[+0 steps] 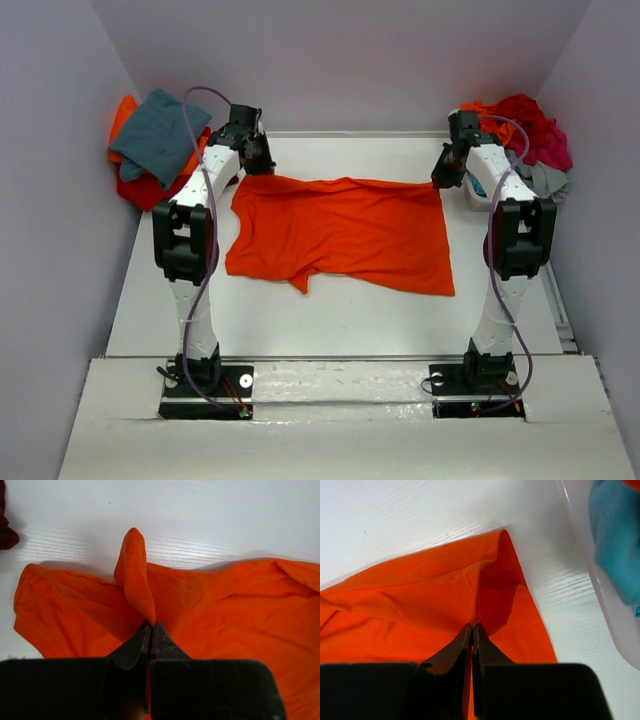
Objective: Fold and stack the t-shirts
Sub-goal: Fold the flattened tshirt in 1/3 of the way
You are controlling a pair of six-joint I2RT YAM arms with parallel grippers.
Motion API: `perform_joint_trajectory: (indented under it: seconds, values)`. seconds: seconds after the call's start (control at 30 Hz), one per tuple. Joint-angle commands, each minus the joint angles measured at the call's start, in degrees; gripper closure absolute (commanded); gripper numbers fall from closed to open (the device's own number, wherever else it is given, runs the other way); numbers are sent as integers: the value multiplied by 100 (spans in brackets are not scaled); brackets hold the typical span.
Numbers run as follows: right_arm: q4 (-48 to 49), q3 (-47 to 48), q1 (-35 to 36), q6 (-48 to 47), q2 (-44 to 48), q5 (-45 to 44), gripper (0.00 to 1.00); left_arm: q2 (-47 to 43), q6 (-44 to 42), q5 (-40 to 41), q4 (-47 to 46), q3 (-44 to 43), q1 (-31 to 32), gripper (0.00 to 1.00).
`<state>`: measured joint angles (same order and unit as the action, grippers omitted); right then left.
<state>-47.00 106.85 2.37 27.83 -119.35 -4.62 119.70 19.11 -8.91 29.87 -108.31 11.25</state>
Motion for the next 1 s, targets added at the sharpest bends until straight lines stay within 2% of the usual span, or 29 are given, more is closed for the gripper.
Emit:
perform_joint_trajectory:
  seconds: [0.0, 0.43, 0.97]
  values:
    - [-151, -146, 44, 90, 377, 40, 93, -711, 110, 223, 89, 266, -26, 94]
    - [-406, -401, 44, 134, 483, 216, 93, -1229, 251, 337, 168, 1119, -26, 94]
    - [-608, -1139, 44, 82, 826, 269, 93, -1353, 242, 434, 608, 1321, -26, 94]
